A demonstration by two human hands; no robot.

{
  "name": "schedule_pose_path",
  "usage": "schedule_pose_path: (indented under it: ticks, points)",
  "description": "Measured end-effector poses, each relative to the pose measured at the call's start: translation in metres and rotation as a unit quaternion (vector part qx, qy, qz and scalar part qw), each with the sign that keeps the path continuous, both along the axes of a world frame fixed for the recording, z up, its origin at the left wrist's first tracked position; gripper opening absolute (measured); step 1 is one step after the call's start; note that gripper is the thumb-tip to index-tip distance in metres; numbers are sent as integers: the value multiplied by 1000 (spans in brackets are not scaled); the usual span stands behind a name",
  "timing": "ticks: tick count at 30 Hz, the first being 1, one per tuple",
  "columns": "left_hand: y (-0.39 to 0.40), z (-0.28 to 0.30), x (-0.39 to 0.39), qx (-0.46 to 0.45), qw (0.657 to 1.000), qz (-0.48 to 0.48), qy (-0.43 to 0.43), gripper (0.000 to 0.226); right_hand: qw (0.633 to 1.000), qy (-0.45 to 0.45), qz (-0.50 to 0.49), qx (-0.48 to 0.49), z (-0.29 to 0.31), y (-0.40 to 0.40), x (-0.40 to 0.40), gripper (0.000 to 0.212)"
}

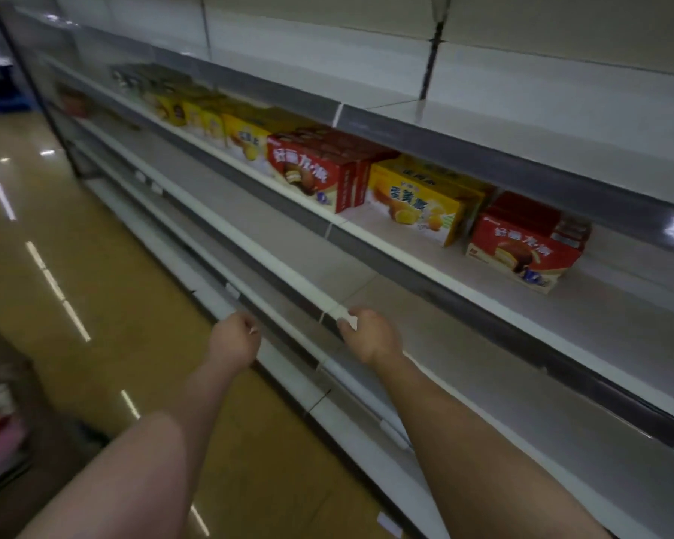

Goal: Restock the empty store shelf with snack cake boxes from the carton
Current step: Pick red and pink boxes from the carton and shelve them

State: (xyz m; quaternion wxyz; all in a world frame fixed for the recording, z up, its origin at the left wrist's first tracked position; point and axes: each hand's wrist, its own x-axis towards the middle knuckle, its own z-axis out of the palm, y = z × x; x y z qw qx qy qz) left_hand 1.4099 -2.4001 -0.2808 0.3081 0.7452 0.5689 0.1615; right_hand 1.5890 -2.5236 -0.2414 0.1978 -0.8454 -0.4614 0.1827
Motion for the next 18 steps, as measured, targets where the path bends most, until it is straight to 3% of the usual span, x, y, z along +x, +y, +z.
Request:
schedule_pose_path:
  ticks: [7, 14, 18]
  points:
    - [6, -28, -155, -43, 993, 108, -10, 19, 993, 3, 105, -55, -27, 55, -118, 50]
    - [2, -47, -314, -61, 975, 214, 17, 14, 961, -48, 254, -103, -49, 96, -262, 49]
    - [0, -53, -381, -77, 963, 258, -5, 15, 948, -44, 289, -126, -59, 115, -332, 52]
